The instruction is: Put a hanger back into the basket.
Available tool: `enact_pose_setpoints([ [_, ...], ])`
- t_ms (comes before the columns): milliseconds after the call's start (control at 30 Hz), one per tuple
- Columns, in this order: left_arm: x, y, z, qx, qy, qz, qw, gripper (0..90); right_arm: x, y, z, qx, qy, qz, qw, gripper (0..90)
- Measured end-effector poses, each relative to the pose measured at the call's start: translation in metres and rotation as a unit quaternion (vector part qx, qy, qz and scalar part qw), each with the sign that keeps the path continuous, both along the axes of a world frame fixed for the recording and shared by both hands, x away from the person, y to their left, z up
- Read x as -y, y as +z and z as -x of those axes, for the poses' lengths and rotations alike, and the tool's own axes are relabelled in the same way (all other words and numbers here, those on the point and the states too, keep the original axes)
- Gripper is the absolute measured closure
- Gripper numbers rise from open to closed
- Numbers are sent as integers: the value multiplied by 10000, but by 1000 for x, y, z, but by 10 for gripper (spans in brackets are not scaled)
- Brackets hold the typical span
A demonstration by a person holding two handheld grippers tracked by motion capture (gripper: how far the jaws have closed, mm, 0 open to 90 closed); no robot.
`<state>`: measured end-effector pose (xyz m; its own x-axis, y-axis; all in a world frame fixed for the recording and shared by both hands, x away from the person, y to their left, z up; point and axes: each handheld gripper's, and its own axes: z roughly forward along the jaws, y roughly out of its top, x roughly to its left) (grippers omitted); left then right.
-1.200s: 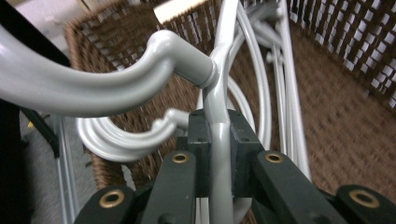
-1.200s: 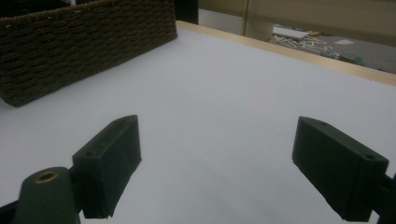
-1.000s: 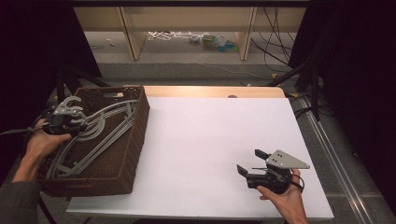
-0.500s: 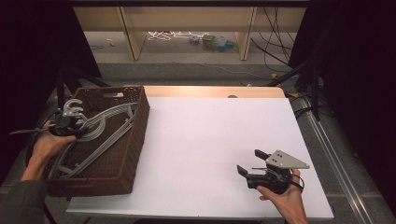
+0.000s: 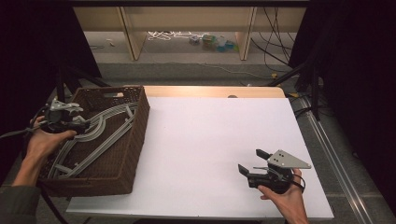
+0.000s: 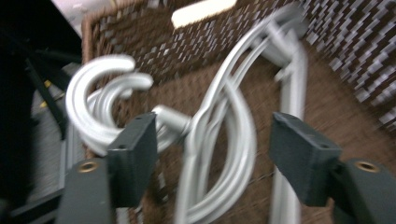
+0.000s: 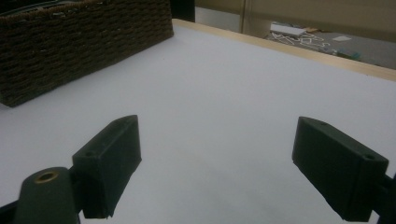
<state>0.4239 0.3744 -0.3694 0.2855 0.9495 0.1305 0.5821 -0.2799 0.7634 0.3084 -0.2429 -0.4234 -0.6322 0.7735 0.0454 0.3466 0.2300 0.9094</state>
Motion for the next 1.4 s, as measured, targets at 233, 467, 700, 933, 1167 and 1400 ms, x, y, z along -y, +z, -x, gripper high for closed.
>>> enact_pose_setpoints([
  [233, 21, 11, 15, 416, -104, 805, 9958, 200, 0, 1, 1, 83, -42, -46, 9999, 164],
  [467, 55, 18, 31, 832, -547, 1341, 9860, 162, 0, 0, 0, 174, -59, -38, 9998, 164],
  [700, 81, 25, 44, 1029, -875, 1457, 9801, 162, -1, 0, 1, 128, -73, -85, 9999, 163],
  [933, 101, 25, 55, 1125, -1106, 1651, 9736, 160, -1, 1, 1, 135, -63, -99, 9998, 163],
  [1167, 123, 23, 64, 1247, -1446, 1870, 9636, 160, -1, 0, 1, 132, -82, -115, 9998, 163],
  [1400, 142, 25, 75, 1320, -1742, 1994, 9552, 160, -1, 0, 0, 269, -36, -139, 9995, 163],
])
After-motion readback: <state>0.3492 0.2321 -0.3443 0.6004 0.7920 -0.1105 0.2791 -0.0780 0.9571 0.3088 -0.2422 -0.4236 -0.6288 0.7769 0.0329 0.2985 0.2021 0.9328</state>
